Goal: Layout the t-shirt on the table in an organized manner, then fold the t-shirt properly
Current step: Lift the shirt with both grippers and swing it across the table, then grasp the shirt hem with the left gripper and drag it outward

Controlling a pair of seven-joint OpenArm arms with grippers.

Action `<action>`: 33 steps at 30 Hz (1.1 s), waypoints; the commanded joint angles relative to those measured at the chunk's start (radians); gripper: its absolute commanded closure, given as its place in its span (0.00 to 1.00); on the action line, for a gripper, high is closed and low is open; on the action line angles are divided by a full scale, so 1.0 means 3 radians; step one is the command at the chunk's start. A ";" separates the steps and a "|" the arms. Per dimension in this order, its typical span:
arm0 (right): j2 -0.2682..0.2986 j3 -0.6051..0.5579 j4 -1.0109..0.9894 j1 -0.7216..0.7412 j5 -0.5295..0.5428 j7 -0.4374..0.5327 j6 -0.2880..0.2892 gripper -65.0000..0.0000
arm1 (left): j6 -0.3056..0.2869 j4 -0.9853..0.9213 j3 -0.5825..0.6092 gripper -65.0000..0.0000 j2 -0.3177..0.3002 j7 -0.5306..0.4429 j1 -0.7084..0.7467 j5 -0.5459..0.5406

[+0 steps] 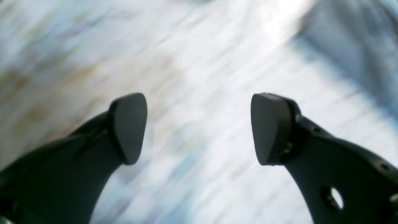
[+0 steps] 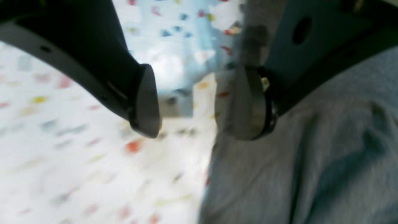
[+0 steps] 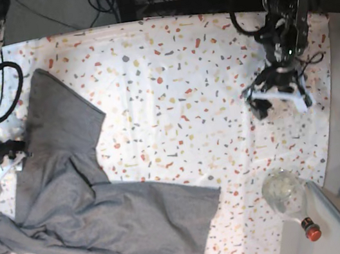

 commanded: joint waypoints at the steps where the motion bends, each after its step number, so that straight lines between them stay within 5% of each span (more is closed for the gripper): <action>1: 0.0085 0.0010 -0.0039 0.0176 0.0027 0.0105 0.0006 0.45 | -0.0074 0.0117 -0.0019 0.24 -0.0039 -0.0073 0.0033 -0.0010; 12: -0.0043 -0.0011 -0.0458 0.0293 0.0027 0.0069 0.0006 0.47 | -0.0074 0.0199 0.0007 0.24 -0.0054 -0.0073 0.0283 -0.0010; 15: -0.0084 -0.0011 -0.0371 0.0140 0.0027 -0.0048 0.0108 0.75 | -0.0074 0.0199 0.0033 0.24 -0.0033 -0.0073 0.0212 -0.0010; 17: -0.0110 0.0010 -0.0115 -0.0024 0.0032 -0.0263 0.0451 1.00 | -0.0074 0.0173 0.0160 0.24 -0.0039 -0.0068 0.0099 -0.0005; 20: -0.0207 0.0015 0.0452 -0.0341 0.0032 -0.0580 0.0799 1.00 | -0.0074 0.0158 0.0391 0.24 -0.0044 -0.0068 -0.0095 0.0000; 27: -0.0350 0.0010 0.2094 -0.1261 0.0027 -0.1015 0.0829 1.00 | -0.0074 -0.0124 0.1009 0.24 -0.0033 -0.0068 -0.0637 0.0000; 33: -0.0248 0.0010 0.2912 -0.1788 0.0017 -0.1148 0.0834 1.00 | -0.0074 -0.0604 0.1229 0.24 0.0186 -0.0073 -0.1087 0.0000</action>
